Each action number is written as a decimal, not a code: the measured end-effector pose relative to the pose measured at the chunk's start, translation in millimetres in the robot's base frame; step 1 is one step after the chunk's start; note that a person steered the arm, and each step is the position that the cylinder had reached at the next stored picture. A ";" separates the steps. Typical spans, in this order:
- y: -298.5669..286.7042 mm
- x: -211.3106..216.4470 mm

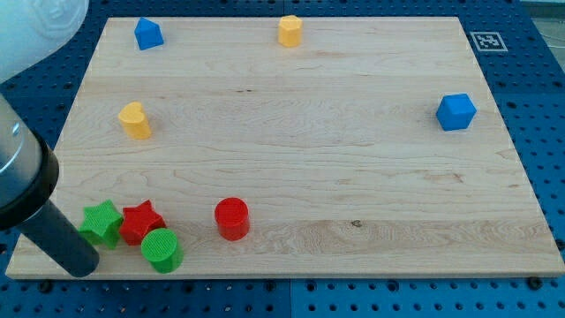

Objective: Place the green circle underneath the red circle

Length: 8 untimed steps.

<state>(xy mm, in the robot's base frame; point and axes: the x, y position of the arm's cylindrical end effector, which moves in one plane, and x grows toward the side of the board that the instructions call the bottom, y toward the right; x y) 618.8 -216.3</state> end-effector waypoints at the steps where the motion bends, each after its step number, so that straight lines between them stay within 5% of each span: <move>1: 13.6 -0.7; 4: 79.5 -0.7; 8: 97.2 -0.5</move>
<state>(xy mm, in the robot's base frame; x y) 618.3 -119.1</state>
